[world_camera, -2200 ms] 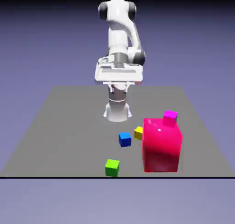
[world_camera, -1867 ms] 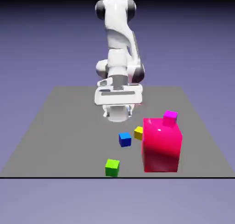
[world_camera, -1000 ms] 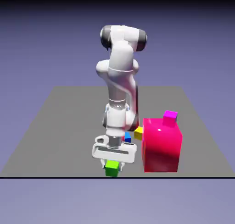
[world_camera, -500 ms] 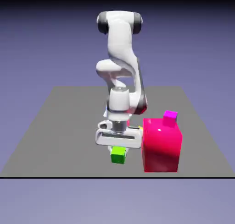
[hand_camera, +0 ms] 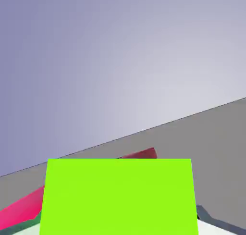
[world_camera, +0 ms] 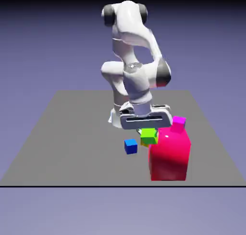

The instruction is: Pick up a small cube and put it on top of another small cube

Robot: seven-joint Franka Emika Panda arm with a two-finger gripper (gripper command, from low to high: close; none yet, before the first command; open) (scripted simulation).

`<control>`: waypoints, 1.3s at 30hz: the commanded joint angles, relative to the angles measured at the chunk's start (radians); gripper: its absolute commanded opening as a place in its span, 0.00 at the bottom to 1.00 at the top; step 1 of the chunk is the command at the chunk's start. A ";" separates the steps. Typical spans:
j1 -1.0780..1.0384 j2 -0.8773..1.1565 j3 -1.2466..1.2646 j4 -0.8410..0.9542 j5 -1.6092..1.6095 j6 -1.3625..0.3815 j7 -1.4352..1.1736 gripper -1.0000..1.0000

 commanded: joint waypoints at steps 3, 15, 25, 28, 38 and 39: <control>-0.063 -0.056 0.111 0.004 0.047 -0.110 0.052 0.00; -0.125 -0.230 0.417 -0.089 0.119 -0.295 0.377 0.00; 0.037 -0.307 0.500 -0.314 0.006 -0.110 0.812 0.00; 0.086 -0.330 0.524 -0.381 -0.028 -0.055 0.942 0.00; 0.248 -0.407 0.607 -0.606 -0.141 0.130 1.377 0.00; 0.265 -0.415 0.616 -0.628 -0.153 0.149 1.421 0.00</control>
